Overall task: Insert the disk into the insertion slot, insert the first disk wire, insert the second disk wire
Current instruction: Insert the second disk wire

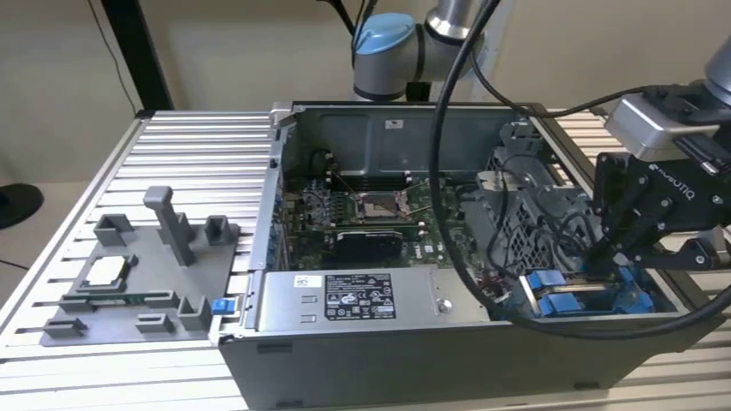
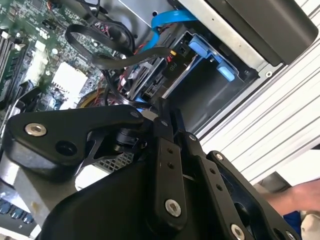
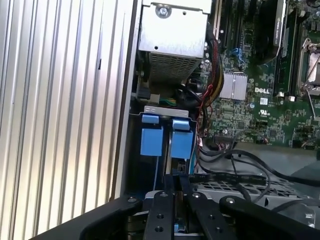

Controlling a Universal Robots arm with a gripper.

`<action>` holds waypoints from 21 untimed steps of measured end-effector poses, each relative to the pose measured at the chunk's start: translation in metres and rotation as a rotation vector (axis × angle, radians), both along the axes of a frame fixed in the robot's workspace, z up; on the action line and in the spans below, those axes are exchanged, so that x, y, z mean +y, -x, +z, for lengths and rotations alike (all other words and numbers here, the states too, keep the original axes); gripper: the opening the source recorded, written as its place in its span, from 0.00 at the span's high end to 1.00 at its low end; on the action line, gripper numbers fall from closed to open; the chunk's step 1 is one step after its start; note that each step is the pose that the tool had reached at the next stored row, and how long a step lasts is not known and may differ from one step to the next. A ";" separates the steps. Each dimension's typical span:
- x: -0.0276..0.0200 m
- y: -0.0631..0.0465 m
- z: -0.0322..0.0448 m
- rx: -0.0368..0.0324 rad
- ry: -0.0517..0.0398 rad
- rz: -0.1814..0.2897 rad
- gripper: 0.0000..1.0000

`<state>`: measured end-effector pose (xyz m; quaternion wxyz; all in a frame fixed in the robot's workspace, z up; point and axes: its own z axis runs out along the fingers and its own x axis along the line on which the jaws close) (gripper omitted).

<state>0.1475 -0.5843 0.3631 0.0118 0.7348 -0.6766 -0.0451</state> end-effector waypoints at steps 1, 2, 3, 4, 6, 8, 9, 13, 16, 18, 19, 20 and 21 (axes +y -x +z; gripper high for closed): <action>-0.0011 0.000 -0.0014 0.0000 0.0000 0.000 1.00; -0.0019 0.000 -0.0028 0.0000 -0.0002 0.000 1.00; -0.0024 0.000 -0.0036 0.0000 -0.0001 0.000 1.00; -0.0027 0.000 -0.0039 0.0000 -0.0001 0.000 1.00; -0.0027 0.000 -0.0038 0.0000 0.0001 0.000 1.00; -0.0028 0.000 -0.0039 0.0000 0.0001 0.000 1.00; -0.0028 0.000 -0.0039 0.0000 0.0000 0.000 1.00; -0.0028 0.000 -0.0040 0.0000 0.0001 0.000 1.00; -0.0028 0.000 -0.0053 -0.0001 -0.0002 0.000 1.00; -0.0027 0.000 -0.0064 -0.0010 -0.0007 0.000 1.00; -0.0027 0.000 -0.0069 -0.0014 -0.0024 0.000 1.00; -0.0027 0.000 -0.0075 -0.0021 -0.0058 0.000 1.00; -0.0027 0.000 -0.0077 -0.0042 -0.0114 0.000 1.00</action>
